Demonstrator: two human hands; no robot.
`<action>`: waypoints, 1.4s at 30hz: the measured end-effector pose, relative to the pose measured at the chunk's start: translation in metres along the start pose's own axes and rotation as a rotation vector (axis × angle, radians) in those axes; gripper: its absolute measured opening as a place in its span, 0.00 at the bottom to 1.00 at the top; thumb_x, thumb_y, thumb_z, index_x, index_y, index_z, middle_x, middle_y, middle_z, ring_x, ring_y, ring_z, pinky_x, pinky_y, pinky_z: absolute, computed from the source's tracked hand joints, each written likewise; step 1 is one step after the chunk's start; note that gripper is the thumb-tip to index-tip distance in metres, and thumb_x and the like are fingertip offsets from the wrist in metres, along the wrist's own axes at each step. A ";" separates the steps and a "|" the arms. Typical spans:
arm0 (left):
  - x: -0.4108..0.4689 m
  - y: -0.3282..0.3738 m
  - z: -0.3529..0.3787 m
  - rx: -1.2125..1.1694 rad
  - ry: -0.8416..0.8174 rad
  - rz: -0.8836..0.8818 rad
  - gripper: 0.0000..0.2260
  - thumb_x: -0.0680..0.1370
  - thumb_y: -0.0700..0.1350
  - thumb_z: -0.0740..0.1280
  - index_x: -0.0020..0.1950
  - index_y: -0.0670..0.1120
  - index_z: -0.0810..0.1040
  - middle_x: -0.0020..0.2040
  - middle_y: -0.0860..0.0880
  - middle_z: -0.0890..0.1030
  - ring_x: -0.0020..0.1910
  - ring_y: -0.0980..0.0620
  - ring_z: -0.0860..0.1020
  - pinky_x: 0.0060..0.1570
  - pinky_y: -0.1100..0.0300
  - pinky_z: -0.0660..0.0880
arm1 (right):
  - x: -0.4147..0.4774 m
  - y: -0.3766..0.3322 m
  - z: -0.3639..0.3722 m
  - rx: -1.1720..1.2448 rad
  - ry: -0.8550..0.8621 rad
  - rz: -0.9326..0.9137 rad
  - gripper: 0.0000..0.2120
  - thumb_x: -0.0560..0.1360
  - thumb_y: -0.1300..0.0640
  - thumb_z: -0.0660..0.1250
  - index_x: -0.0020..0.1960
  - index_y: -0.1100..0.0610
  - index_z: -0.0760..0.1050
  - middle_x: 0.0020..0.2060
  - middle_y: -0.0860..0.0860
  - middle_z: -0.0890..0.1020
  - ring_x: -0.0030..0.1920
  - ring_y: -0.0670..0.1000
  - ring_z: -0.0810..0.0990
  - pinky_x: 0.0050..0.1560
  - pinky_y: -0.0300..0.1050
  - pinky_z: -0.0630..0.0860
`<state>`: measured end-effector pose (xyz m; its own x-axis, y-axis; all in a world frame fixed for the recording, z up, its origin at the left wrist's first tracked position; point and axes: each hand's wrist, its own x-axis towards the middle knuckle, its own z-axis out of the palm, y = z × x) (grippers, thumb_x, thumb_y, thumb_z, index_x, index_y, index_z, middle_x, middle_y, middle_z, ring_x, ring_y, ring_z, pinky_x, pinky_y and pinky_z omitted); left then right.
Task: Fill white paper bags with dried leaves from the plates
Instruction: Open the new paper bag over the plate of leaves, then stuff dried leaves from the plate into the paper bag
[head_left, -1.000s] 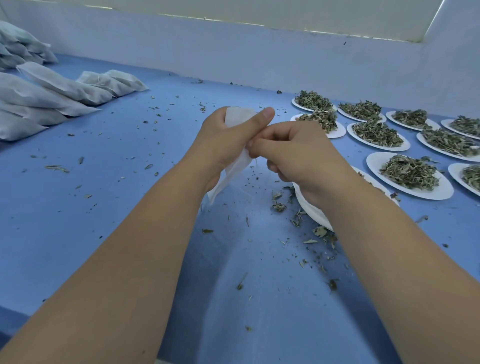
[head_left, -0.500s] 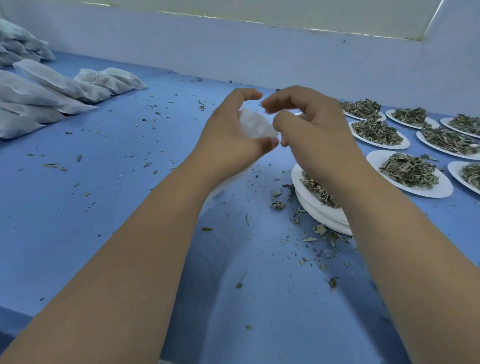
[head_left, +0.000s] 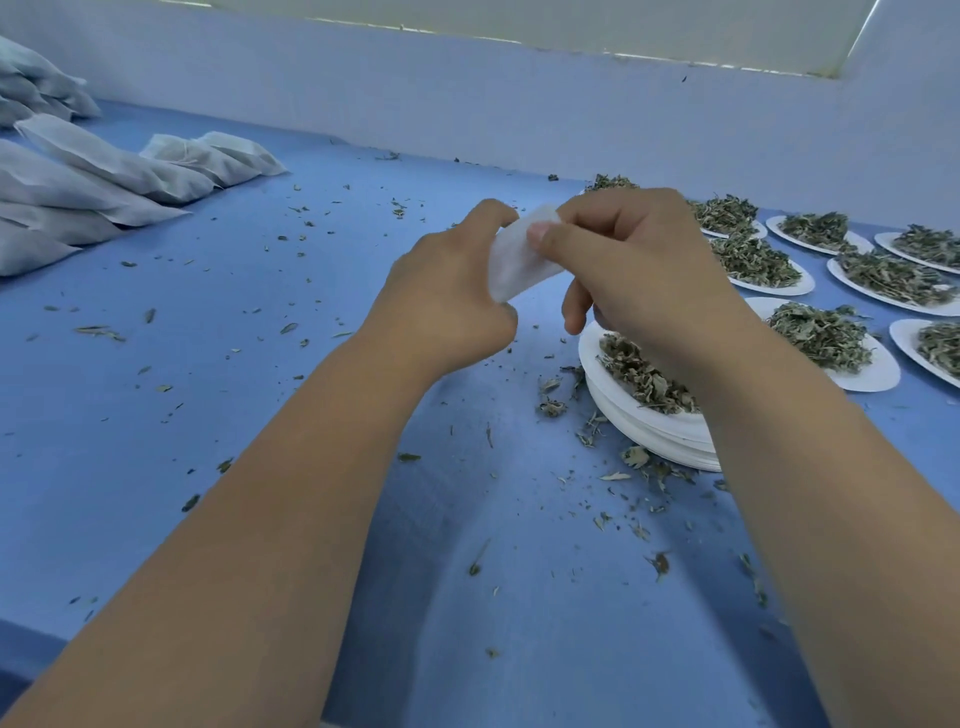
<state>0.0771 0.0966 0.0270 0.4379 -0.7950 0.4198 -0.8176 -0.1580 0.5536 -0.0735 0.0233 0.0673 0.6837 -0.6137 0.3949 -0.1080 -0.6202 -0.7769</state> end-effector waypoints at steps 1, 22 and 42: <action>0.001 0.000 0.000 -0.003 0.014 0.008 0.25 0.68 0.41 0.63 0.63 0.58 0.67 0.45 0.53 0.78 0.43 0.48 0.77 0.37 0.54 0.75 | 0.000 0.000 -0.001 -0.019 -0.075 0.031 0.13 0.77 0.50 0.68 0.45 0.60 0.82 0.34 0.62 0.71 0.26 0.51 0.82 0.26 0.38 0.63; -0.003 0.004 0.009 0.006 -0.089 0.137 0.19 0.68 0.43 0.65 0.54 0.62 0.69 0.42 0.55 0.76 0.41 0.50 0.75 0.37 0.54 0.75 | -0.026 0.024 -0.075 -0.518 -0.236 0.065 0.15 0.74 0.36 0.70 0.60 0.35 0.79 0.49 0.30 0.81 0.48 0.30 0.78 0.47 0.37 0.71; 0.026 0.034 0.039 0.078 -0.172 0.279 0.22 0.69 0.40 0.66 0.60 0.56 0.72 0.44 0.53 0.77 0.42 0.48 0.75 0.38 0.54 0.74 | -0.049 0.070 -0.111 -0.609 -0.263 0.145 0.20 0.68 0.35 0.73 0.59 0.31 0.75 0.54 0.31 0.78 0.54 0.31 0.76 0.48 0.34 0.71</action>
<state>0.0465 0.0475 0.0283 0.1292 -0.8999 0.4164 -0.9263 0.0403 0.3745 -0.1949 -0.0442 0.0485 0.7764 -0.6197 0.1152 -0.5461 -0.7526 -0.3678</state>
